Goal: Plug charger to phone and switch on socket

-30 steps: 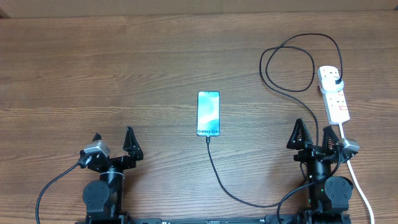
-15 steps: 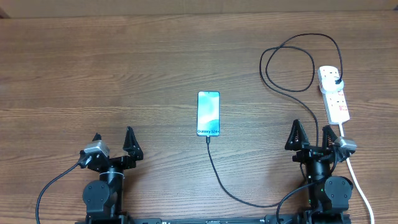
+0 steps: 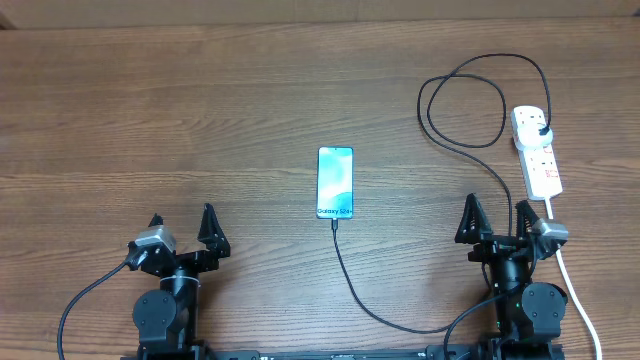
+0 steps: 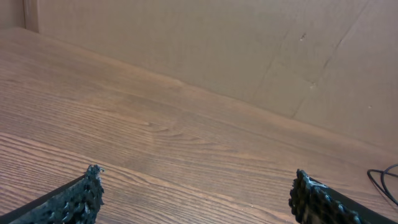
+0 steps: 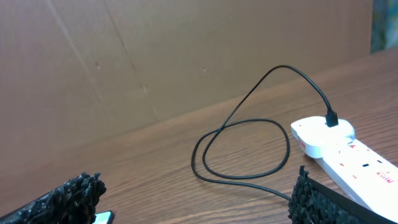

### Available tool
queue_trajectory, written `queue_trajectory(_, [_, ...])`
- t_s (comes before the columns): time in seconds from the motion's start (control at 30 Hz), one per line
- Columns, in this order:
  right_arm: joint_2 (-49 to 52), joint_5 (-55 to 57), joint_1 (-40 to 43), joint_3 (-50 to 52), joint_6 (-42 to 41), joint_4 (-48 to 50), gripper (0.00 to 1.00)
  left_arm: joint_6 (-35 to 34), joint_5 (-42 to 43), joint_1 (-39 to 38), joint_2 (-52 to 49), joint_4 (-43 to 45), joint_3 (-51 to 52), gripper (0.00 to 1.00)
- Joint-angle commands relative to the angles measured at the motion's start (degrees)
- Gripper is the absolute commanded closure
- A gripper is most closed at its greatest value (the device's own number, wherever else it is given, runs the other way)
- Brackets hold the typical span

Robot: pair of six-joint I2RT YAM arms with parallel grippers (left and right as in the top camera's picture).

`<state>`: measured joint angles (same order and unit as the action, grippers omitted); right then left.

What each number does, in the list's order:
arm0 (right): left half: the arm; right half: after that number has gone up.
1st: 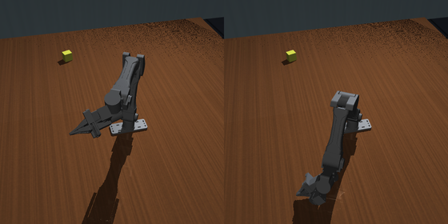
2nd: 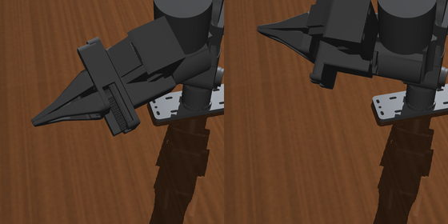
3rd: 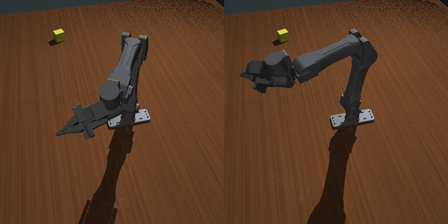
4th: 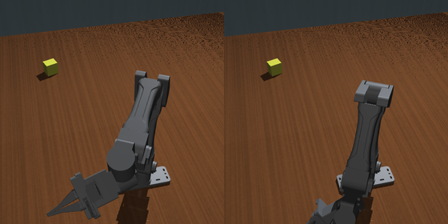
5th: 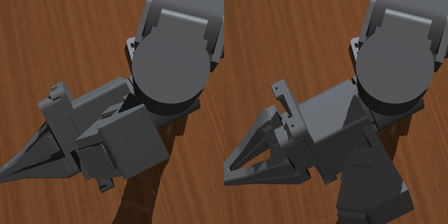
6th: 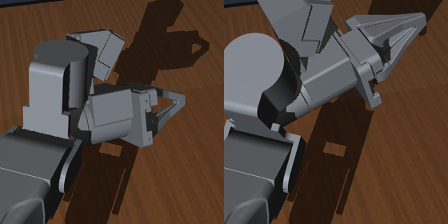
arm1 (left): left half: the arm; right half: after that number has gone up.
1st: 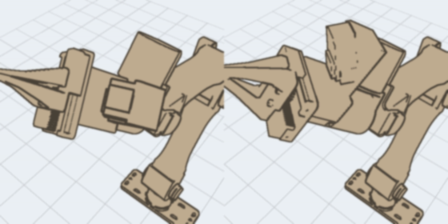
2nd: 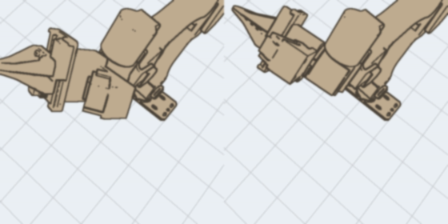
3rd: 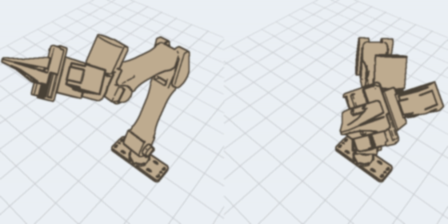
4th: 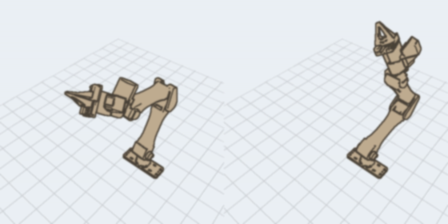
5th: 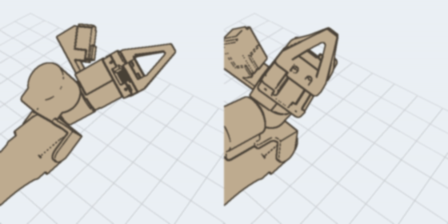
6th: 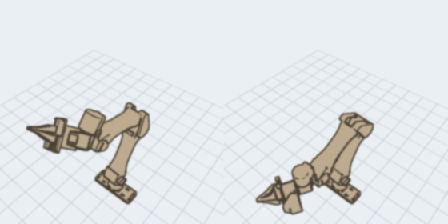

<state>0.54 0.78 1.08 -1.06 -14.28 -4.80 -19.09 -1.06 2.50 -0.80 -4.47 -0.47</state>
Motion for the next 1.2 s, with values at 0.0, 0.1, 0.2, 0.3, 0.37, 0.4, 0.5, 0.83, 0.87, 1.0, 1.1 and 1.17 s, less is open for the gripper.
queue_trajectory(0.0, [-0.37, -0.50, 0.11, 0.68, 2.82, -0.02, 0.00, 1.29, 0.07, 0.09, 0.11, 0.07, 0.20, 0.00])
queue_trajectory(0.1, [-0.37, -0.68, 0.11, 0.68, 2.78, 0.11, 0.00, 1.29, 0.07, 0.09, 0.11, 0.07, 0.20, 0.00])
queue_trajectory(0.2, [-0.37, -0.68, 0.48, 0.68, 2.78, 0.11, 0.00, 1.29, 0.07, 0.09, 0.11, 0.07, 0.20, 0.00])
queue_trajectory(0.3, [-0.37, -0.68, 0.96, 0.68, 2.78, 0.11, 0.00, 1.29, 0.07, 0.09, 0.11, 0.07, 0.20, 0.00])
queue_trajectory(0.37, [-0.37, -0.68, 0.96, 0.68, 2.80, 0.11, 0.00, 1.29, 0.07, 0.09, 0.11, 0.07, 0.20, 0.00])
queue_trajectory(0.4, [-0.37, -0.68, 0.96, 0.68, 2.80, 0.11, 0.00, 1.29, 0.07, 0.09, 0.11, 0.07, 0.17, 0.00])
queue_trajectory(0.5, [-0.37, -0.68, 0.92, 0.68, 2.80, 0.11, 0.00, 1.29, 0.07, 0.09, 0.11, 0.07, 0.20, 0.00])
queue_trajectory(0.83, [-0.37, -0.68, 0.92, 0.68, 2.78, 0.11, 0.00, 1.29, 0.07, 0.07, 0.28, 0.20, 0.20, 0.00])
queue_trajectory(0.87, [-0.37, -0.68, 0.92, 0.68, 2.78, 0.11, 0.00, 1.29, 0.07, 0.09, 0.28, 0.17, 0.20, 0.00])
queue_trajectory(1.0, [-0.37, -0.68, 0.92, 0.68, 2.80, 0.11, 0.00, 1.29, 0.07, 0.11, 0.28, 0.15, 0.20, 0.00])
queue_trajectory(1.1, [-0.37, -0.68, 0.92, 0.68, 2.80, 0.11, 0.00, 1.29, 0.07, 0.15, 0.28, 0.13, 0.20, 0.00])
queue_trajectory(1.17, [-0.37, -0.68, 0.92, 0.68, 2.78, 0.09, 0.00, 1.29, 0.07, 0.15, 0.28, 0.13, 0.20, 0.00])
